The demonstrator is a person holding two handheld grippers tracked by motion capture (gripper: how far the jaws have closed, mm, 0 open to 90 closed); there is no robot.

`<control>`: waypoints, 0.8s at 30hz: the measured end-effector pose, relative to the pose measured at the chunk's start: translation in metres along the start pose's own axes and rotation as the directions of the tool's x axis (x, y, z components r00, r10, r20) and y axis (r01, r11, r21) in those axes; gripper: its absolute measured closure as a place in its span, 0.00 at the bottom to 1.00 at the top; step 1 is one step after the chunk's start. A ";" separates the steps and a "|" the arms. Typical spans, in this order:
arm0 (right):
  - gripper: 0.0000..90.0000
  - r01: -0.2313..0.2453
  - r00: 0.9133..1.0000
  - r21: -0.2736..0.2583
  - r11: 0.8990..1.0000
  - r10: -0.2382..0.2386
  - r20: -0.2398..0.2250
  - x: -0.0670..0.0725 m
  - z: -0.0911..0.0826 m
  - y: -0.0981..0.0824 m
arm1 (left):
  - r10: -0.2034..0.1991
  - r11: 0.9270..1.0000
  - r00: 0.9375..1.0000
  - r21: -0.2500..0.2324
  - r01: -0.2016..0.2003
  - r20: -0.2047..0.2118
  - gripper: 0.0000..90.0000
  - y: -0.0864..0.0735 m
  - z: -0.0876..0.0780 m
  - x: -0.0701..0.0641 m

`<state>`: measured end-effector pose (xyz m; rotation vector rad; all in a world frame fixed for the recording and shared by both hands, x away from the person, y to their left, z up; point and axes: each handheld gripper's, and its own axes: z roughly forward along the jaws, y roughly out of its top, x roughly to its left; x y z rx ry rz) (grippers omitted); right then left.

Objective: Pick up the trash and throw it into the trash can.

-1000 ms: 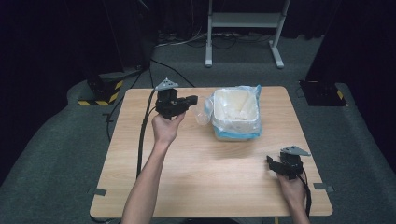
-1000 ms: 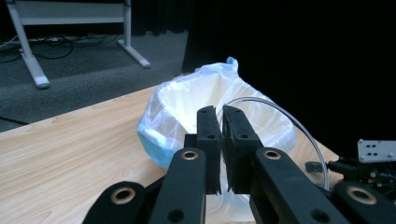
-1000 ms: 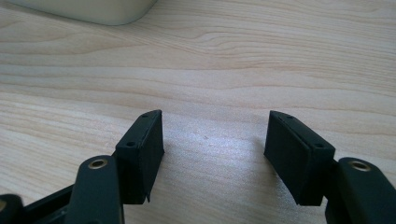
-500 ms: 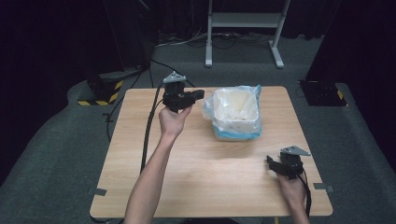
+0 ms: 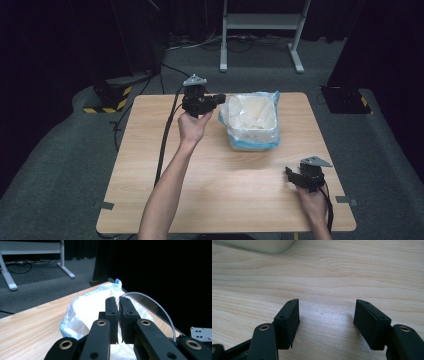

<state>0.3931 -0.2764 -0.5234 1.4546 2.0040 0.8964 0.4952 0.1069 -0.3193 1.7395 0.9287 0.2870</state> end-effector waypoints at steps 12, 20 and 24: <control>0.41 -0.001 1.000 0.000 1.000 0.001 0.000 0.000 0.000 0.000 | 0.001 1.000 1.000 0.008 -0.001 0.008 0.95 0.000 0.019 -0.004; 0.41 0.000 1.000 0.001 1.000 0.000 0.001 0.000 0.000 0.000 | -0.006 1.000 1.000 0.023 0.006 0.015 0.95 -0.002 0.027 -0.004; 0.41 -0.001 1.000 0.001 1.000 0.001 0.000 0.000 0.000 0.000 | -0.001 1.000 1.000 0.030 0.000 0.009 0.95 -0.003 0.030 -0.005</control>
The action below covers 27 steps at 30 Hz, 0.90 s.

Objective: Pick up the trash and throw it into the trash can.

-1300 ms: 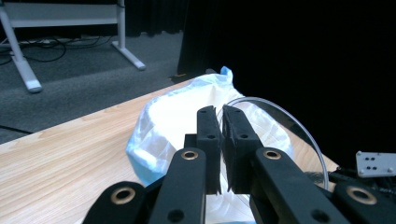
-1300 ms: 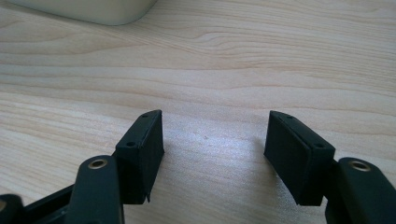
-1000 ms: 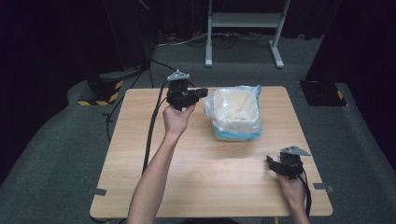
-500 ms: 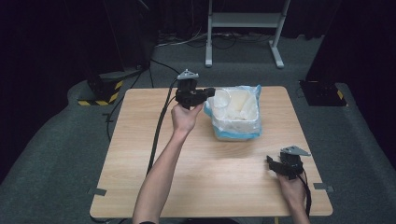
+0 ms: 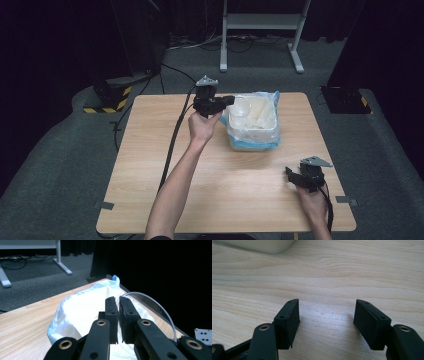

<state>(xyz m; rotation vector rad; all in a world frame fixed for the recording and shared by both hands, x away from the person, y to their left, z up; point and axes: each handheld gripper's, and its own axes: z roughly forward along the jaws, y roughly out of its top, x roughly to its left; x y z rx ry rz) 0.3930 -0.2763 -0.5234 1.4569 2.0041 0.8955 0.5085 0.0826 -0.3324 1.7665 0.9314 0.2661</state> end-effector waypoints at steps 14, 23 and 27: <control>0.41 0.001 1.000 0.000 1.000 -0.001 0.000 0.000 0.000 0.000 | 0.046 0.999 0.997 0.030 -0.044 -0.062 0.79 -0.006 0.005 -0.005; 0.41 0.002 1.000 0.000 1.000 -0.002 -0.001 0.000 0.000 0.000 | 0.052 0.999 0.996 0.015 -0.051 -0.077 0.65 -0.007 0.002 -0.007; 0.41 0.002 1.000 -0.001 1.000 -0.002 -0.001 0.000 0.000 0.000 | 0.054 0.999 0.995 0.008 -0.054 -0.080 0.61 -0.006 0.001 -0.009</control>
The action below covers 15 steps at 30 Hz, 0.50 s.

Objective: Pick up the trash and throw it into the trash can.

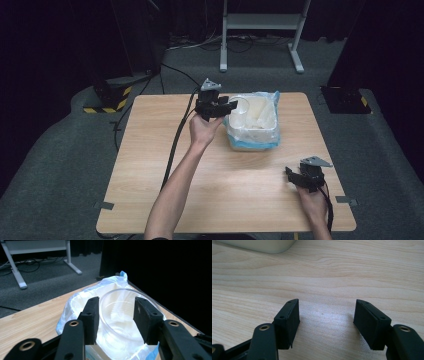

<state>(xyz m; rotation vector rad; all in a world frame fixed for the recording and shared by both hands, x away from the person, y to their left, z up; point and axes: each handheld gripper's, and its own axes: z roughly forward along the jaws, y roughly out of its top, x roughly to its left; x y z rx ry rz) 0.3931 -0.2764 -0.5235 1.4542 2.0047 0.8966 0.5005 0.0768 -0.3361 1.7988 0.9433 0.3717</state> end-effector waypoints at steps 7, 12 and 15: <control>0.41 -0.001 1.000 0.001 1.000 0.001 0.000 0.000 0.000 0.000 | 0.010 1.000 1.000 0.009 -0.009 -0.006 0.59 -0.001 0.000 -0.001; 0.41 -0.001 1.000 0.001 1.000 0.001 0.000 0.000 0.000 0.000 | 0.025 1.000 1.000 0.010 -0.025 -0.010 0.59 -0.001 -0.002 -0.004; 0.41 0.000 1.000 0.000 1.000 0.000 -0.001 0.000 0.000 0.000 | 0.029 1.000 1.000 0.009 -0.029 -0.012 0.59 -0.003 -0.005 -0.004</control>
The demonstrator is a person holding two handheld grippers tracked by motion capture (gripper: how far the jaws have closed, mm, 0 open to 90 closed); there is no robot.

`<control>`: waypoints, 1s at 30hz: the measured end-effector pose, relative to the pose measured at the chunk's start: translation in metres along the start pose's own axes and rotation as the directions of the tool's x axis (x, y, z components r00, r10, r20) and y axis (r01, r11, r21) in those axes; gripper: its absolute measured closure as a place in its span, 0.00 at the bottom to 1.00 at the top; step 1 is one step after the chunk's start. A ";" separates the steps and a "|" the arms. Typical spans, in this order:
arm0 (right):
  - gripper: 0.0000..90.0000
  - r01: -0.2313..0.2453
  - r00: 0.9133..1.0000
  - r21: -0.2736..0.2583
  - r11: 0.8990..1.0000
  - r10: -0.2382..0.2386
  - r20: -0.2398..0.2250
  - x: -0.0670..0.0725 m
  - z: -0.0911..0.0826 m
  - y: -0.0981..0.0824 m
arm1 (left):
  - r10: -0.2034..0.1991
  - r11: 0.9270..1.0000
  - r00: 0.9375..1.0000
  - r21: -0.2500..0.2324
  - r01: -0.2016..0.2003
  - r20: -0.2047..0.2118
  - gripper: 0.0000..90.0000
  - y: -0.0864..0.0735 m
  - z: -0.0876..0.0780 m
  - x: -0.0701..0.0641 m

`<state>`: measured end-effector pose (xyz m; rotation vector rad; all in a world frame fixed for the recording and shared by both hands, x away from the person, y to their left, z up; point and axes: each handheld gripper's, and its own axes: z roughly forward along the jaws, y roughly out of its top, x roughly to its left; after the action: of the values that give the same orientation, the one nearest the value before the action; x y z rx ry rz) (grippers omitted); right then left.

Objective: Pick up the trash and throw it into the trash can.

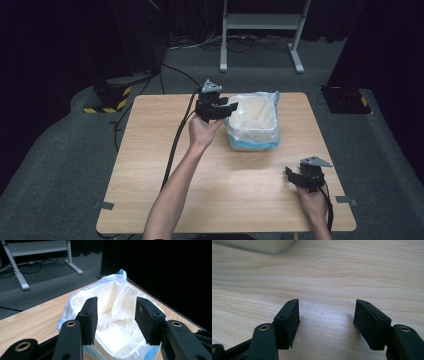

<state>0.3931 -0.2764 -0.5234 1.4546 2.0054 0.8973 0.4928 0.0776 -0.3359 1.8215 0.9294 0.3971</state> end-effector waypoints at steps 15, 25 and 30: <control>0.41 0.000 1.000 0.000 1.000 0.000 0.001 0.000 0.000 0.000 | 0.002 1.000 0.999 0.001 -0.002 -0.038 0.58 -0.019 -0.028 0.006; 0.41 0.000 1.000 0.000 1.000 0.000 0.000 0.000 0.000 0.000 | -0.022 1.000 0.998 0.005 0.022 -0.059 0.58 -0.036 -0.046 0.012; 0.41 0.000 1.000 0.000 1.000 0.000 0.000 0.000 0.000 0.000 | -0.034 0.999 0.997 0.008 0.034 -0.068 0.58 -0.049 -0.055 0.015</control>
<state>0.3931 -0.2763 -0.5234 1.4543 2.0052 0.8973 0.4473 0.1335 -0.3578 1.8073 1.0091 0.4367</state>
